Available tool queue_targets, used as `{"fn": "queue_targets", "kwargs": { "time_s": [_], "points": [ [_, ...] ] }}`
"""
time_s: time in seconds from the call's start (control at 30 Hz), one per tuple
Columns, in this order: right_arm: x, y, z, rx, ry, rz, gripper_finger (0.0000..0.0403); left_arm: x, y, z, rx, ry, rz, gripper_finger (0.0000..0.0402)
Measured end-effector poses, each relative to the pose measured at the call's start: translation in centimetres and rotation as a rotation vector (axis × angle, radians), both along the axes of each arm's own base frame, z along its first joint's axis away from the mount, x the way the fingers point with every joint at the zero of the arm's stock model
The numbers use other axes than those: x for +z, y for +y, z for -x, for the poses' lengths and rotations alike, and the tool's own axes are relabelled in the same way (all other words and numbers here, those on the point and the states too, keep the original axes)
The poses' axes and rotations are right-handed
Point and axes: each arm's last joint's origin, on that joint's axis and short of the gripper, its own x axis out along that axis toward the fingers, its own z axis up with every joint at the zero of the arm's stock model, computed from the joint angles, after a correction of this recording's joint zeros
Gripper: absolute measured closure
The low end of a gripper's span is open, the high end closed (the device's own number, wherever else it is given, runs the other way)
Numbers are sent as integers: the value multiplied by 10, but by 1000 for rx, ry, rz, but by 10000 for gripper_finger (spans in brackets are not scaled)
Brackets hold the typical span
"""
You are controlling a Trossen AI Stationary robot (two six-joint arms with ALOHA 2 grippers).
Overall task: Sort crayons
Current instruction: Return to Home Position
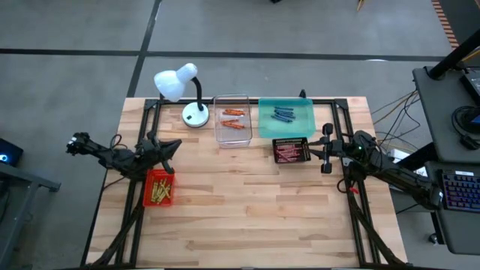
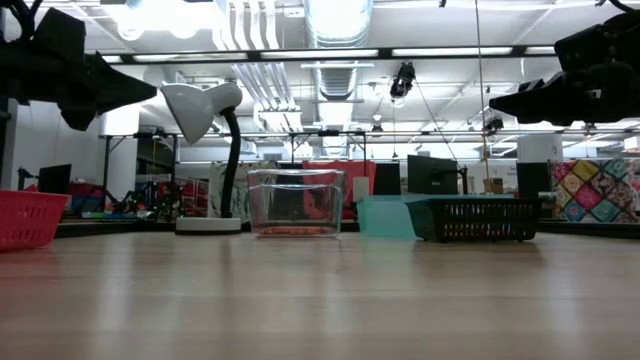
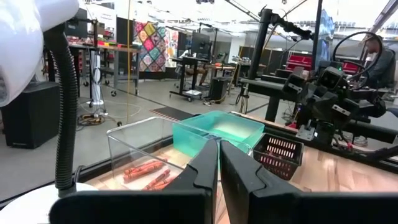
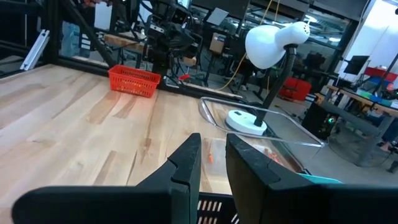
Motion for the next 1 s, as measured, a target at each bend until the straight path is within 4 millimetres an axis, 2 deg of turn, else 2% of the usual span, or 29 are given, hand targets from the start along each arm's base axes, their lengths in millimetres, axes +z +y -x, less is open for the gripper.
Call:
{"fn": "queue_targets", "kwargs": {
  "time_s": [0.4,0.57,0.67,0.77,1.0],
  "points": [
    [0,1,0,7,-5,0,339,0,0,0,0,0,0,402],
    [6,17,-1,91,-70,18,339,0,0,0,0,0,0,402],
    [5,23,-3,9,-62,41,339,0,0,0,-1,1,-1,402],
    [2,26,-4,-137,-44,-30,339,1,0,0,-2,0,-1,402],
    [3,28,-4,-178,-74,-137,339,1,0,0,-5,3,-2,402]
  ]
}}
